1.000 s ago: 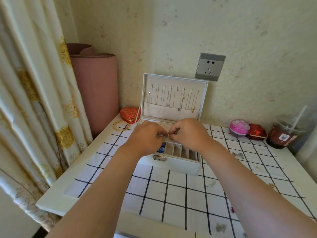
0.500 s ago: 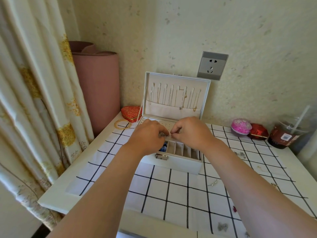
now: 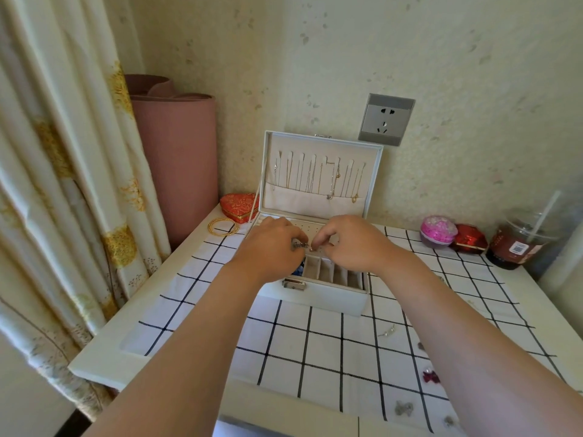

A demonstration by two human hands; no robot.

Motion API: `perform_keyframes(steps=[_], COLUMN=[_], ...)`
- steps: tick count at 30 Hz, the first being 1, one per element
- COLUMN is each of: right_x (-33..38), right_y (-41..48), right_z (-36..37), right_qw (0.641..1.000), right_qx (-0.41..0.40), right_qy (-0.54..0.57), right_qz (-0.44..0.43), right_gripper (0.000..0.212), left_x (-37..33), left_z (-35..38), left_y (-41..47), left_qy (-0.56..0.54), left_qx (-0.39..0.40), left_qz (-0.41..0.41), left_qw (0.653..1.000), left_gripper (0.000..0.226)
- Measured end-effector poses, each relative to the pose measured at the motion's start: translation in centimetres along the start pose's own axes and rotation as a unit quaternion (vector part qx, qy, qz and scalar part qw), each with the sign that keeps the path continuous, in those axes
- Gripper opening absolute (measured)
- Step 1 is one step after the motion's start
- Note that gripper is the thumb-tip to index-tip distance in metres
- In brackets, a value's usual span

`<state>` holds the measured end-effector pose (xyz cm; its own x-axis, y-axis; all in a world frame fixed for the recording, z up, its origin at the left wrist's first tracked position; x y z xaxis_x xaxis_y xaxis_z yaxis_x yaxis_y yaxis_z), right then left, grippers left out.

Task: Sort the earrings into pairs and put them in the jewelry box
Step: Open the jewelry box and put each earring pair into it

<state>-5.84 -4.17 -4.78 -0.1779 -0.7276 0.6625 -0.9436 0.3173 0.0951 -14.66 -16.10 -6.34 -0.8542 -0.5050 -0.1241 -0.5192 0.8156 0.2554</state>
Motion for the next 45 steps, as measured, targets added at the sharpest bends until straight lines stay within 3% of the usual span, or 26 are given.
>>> perform_keyframes(steps=[3, 7, 13, 19, 24, 31, 35, 38, 42, 45], right_x=[0.0, -0.8, -3.3, -5.1, -5.8, -6.5, -6.3, -6.2, -6.3, -6.0], right_y=[-1.1, -4.3, -10.5, -13.6, -14.1, -13.9, -13.6, -13.1, -11.7, -10.2], right_z=[-1.0, -3.1, -4.2, -2.4, -2.0, -2.2, -3.0, -4.2, -5.3, -5.9], right_qw=[0.999, 0.998, 0.997, 0.983, 0.983, 0.986, 0.991, 0.995, 0.986, 0.975], right_qx=[-0.028, -0.059, -0.032, 0.055, 0.076, 0.074, 0.026, -0.046, -0.126, -0.159], right_qy=[0.035, 0.037, -0.040, -0.154, -0.145, -0.118, -0.105, -0.037, 0.067, 0.138], right_qz=[-0.006, -0.003, 0.050, 0.088, 0.087, 0.092, 0.082, 0.081, 0.084, 0.076], right_gripper=[0.037, 0.028, 0.021, 0.025, 0.019, 0.012, 0.014, 0.010, 0.016, 0.016], left_x=[-0.8, -3.3, -9.0, -14.2, -15.5, -16.0, -16.2, -16.1, -15.3, -12.8], left_z=[-0.9, -2.0, -1.7, 0.5, 3.0, 4.6, 4.7, 4.1, 1.3, -1.0], left_y=[-0.5, -1.8, -4.4, -6.6, -7.1, -6.8, -6.7, -6.8, -5.6, -3.9], left_qy=[-0.021, -0.078, -0.124, -0.026, 0.044, 0.037, 0.033, 0.016, -0.074, -0.131], left_qx=[-0.028, -0.054, 0.022, 0.053, 0.062, 0.079, 0.075, 0.075, 0.068, 0.049], left_qz=[-0.001, 0.020, 0.076, 0.161, 0.166, 0.150, 0.145, 0.153, 0.151, 0.104], left_qw=[0.999, 0.995, 0.989, 0.985, 0.983, 0.985, 0.986, 0.985, 0.983, 0.985], left_gripper=[0.030, 0.021, 0.010, 0.021, 0.029, 0.026, 0.020, 0.018, 0.011, 0.008])
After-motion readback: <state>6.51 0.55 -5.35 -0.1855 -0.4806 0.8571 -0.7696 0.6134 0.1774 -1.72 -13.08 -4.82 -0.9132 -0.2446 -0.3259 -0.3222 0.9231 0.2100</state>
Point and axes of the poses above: each hand's wrist, its own y-axis towards the middle knuckle, its own z-axis out of the palm, x = y × z, the point moved 6 cm from there along y, towards the middle knuckle, and after that the axes turned 15 degrees about y, right-handed, at the moved point
